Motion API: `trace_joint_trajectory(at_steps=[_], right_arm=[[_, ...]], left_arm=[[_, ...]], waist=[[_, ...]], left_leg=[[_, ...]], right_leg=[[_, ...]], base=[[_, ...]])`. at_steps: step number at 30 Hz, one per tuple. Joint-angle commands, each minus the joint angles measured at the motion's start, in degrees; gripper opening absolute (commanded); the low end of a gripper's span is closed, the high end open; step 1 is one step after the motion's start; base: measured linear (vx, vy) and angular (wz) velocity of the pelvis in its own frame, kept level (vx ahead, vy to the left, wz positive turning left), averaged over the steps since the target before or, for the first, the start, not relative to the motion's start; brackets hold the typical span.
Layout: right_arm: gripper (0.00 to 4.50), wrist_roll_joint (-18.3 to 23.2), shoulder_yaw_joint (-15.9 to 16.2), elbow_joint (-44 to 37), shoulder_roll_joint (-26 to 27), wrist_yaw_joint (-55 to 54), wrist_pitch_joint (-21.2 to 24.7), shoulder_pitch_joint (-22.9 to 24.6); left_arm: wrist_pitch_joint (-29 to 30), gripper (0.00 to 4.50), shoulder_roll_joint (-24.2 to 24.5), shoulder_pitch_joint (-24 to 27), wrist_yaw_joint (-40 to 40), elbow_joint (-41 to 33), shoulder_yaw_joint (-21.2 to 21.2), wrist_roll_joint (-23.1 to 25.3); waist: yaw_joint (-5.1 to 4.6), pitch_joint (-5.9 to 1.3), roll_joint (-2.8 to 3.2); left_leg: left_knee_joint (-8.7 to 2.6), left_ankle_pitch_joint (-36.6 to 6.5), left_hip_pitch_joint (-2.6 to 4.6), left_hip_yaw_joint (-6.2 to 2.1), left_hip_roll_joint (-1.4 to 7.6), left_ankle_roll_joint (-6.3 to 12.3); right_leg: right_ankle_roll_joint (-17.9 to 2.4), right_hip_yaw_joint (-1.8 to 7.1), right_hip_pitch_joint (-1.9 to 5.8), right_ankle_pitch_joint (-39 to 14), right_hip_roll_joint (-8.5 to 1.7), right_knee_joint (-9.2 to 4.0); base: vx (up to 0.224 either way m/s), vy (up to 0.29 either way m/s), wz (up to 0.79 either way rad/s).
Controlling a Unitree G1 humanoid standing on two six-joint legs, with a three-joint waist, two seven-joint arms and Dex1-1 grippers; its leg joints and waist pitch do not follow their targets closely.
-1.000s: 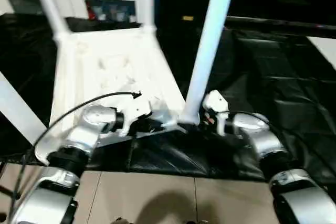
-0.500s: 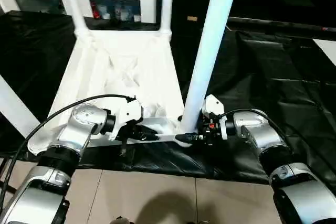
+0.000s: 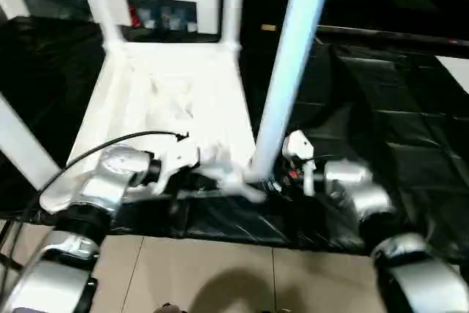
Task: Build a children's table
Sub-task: Rotate leg to tighten
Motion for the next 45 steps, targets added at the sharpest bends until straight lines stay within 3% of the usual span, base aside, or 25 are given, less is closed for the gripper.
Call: trace_joint_trajectory(at_steps=[1,3,4,9,11,12,13,14,17,18,19,23,28,30,31,32,33,36,43,45], right_arm=[[2.62,-1.4,0.6,-0.1,3.1,-8.2,1.5,1.2],[2.62,-1.9,-0.1,0.6,5.9,-15.6,1.7,1.6],[2.62,-2.2,-0.9,1.5,8.1,-20.8,2.5,1.1],[2.61,-3.5,-1.0,3.9,13.7,-31.2,3.8,-1.5],[2.61,-3.0,-1.2,3.6,15.0,-31.4,3.4,-1.9],[3.17,-3.0,-0.5,1.8,15.9,-30.5,1.9,-1.5],[3.31,-3.2,-0.1,1.0,16.0,-30.3,1.2,-1.3],[3.31,-3.2,0.1,-0.3,15.7,-29.5,0.4,-0.9],[3.37,-2.3,-0.4,-1.6,12.0,-24.9,0.0,-0.6],[3.72,-1.8,-0.6,-1.6,10.3,-22.2,0.4,-0.7],[3.77,-1.8,-0.6,-1.6,10.3,-22.2,0.4,-0.7],[3.77,-2.9,2.3,-1.4,3.6,-9.8,-1.1,-1.1],[3.77,-0.9,2.7,-1.7,-0.7,2.6,-0.9,-2.1],[3.77,-0.2,2.8,-1.2,-2.2,8.1,-0.3,-2.9],[3.59,-0.1,2.8,-1.0,-2.5,9.1,-0.2,-3.1],[3.59,0.1,2.7,-0.6,-3.0,11.2,-0.1,-3.6],[3.41,0.2,2.8,0.0,-3.4,13.0,0.0,-4.1],[3.20,0.4,3.8,1.3,-4.5,16.7,-0.3,-5.4],[2.77,-0.6,4.8,3.9,-4.9,21.4,-0.8,-7.2],[2.45,-0.6,4.9,4.6,-4.5,22.3,-0.7,-7.6]], left_arm=[[2.1,0.00,-3.9,0.7,4.5,-2.1,-1.3,0.3],[4.0,0.00,-6.2,1.8,7.5,-3.9,-1.8,1.0],[5.1,0.00,-7.8,2.3,10.4,-5.0,-2.3,1.7],[7.4,0.00,-11.4,2.5,16.8,-5.6,-4.0,4.4],[7.0,0.00,-11.7,2.4,17.6,-5.3,-4.7,5.3],[7.1,0.00,-11.8,2.5,18.5,-5.5,-5.3,6.5],[7.3,0.00,-11.8,2.6,18.6,-5.7,-5.5,6.8],[7.5,0.00,-11.7,2.7,18.6,-6.0,-5.6,7.1],[7.0,0.00,-9.7,2.8,17.3,-6.5,-4.9,6.8],[6.3,0.00,-8.7,2.9,16.3,-6.4,-4.7,6.6],[6.3,0.00,-8.7,2.9,16.3,-6.4,-4.7,6.6],[2.7,0.00,-5.0,3.2,9.9,-6.1,-4.5,5.2],[-0.8,0.00,-0.5,3.7,1.4,-6.4,-4.9,3.5],[-1.5,0.00,1.3,3.8,-2.2,-6.5,-4.7,2.3],[-1.6,0.00,1.6,3.8,-2.8,-6.4,-4.7,2.2],[-1.7,0.00,2.3,3.7,-3.8,-6.2,-4.6,1.9],[-2.2,0.00,3.0,3.4,-4.8,-5.7,-4.7,1.7],[-3.3,0.00,4.4,2.4,-6.9,-4.1,-4.7,1.4],[-5.7,0.00,5.9,0.6,-9.6,-1.1,-4.8,1.1],[-5.9,0.00,5.9,0.3,-10.0,-0.7,-4.6,0.8]], waist=[[-0.52,-3.03,0.26],[-1.22,-2.94,0.24],[-1.47,-2.94,0.24],[-2.70,-2.75,0.36],[-2.98,-2.78,0.48],[-3.25,-2.68,0.52],[-3.25,-2.68,0.52],[-3.30,-2.74,0.62],[-3.35,-2.89,0.60],[-3.17,-2.99,0.43],[-3.10,-3.02,0.41],[-2.95,-3.20,0.20],[-2.36,-3.52,0.02],[-1.61,-3.57,0.14],[-1.21,-3.90,0.07],[-0.98,-4.02,0.18],[-0.57,-4.01,-0.07],[-0.14,-4.00,-0.09],[0.05,-3.48,-0.09],[0.11,-3.50,-0.09]], left_leg=[[-4.17,-22.5,1.14,-1.32,1.54,-1.47],[-4.32,-23.1,0.88,-1.62,1.49,-1.68],[-4.14,-24.1,1.08,-1.68,1.27,-1.32],[-4.18,-26.2,1.07,-2.04,1.07,-1.36],[-4.21,-28.2,1.40,-2.28,0.94,-1.19],[-4.30,-29.7,1.56,-2.32,0.99,-0.97],[-4.30,-29.7,1.56,-2.32,0.99,-0.97],[-4.25,-30.3,1.88,-2.28,1.04,-0.84],[-4.61,-30.0,1.58,-2.23,1.24,-0.47],[-4.64,-28.9,1.38,-2.02,1.27,0.03],[-4.65,-28.4,1.29,-1.99,1.30,0.20],[-4.53,-24.9,0.69,-1.61,1.30,1.41],[-4.15,-20.0,0.56,-1.07,1.45,2.97],[-3.84,-18.7,1.00,-0.61,1.64,2.94],[-3.69,-15.9,0.55,-0.47,1.77,3.17],[-3.56,-14.3,0.48,-0.40,1.83,3.35],[-3.18,-11.3,0.19,-0.12,1.77,4.46],[-3.10,-10.5,0.19,-0.16,1.66,4.74],[-3.61,-15.8,0.78,-0.42,1.97,1.65],[-3.67,-16.4,0.81,-0.47,1.99,1.11]], right_leg=[[-7.9,2.22,1.78,-29.5,-3.24,-5.39],[-6.6,2.04,1.84,-32.2,-3.28,-5.69],[-5.6,1.83,1.64,-34.5,-3.28,-6.17],[-3.9,1.34,1.32,-37.7,-3.08,-6.86],[-2.8,0.80,1.34,-38.8,-3.07,-7.45],[-2.6,0.63,1.13,-38.2,-2.96,-7.79],[-2.6,0.63,1.13,-38.2,-2.96,-7.79],[-3.1,0.68,0.95,-37.2,-3.00,-7.84],[-4.4,0.93,1.37,-33.6,-2.97,-7.48],[-5.7,1.37,1.47,-30.9,-3.00,-7.06],[-6.1,1.52,1.53,-30.1,-3.03,-6.90],[-8.0,1.91,2.12,-25.8,-3.09,-6.29],[-11.1,2.42,2.38,-19.4,-3.06,-5.24],[-12.7,2.56,2.13,-16.8,-2.84,-4.66],[-13.5,2.46,2.66,-13.5,-2.76,-3.89],[-14.0,2.45,2.74,-11.1,-2.69,-3.48],[-15.2,2.51,2.79,-5.8,-2.60,-2.80],[-15.3,2.40,2.92,-6.2,-2.67,-2.61],[-13.1,2.47,2.44,-15.9,-2.86,-3.50],[-12.8,2.48,2.45,-17.0,-2.92,-3.61]], base=[[0.000,0.000,0.00],[0.000,0.000,0.00],[0.000,0.000,0.00],[0.000,0.000,0.00],[0.000,0.000,0.00],[0.000,0.000,0.00],[0.000,0.000,0.00],[0.000,0.000,0.00],[0.000,0.000,0.00],[0.000,0.000,0.00],[0.000,0.000,0.00],[0.000,0.000,0.00],[0.000,0.000,0.00],[0.000,0.000,0.00],[0.000,0.000,0.00],[0.051,-0.037,0.04],[0.000,0.000,0.00],[0.018,-0.013,0.00],[0.000,0.000,0.00],[0.000,0.000,0.00]])
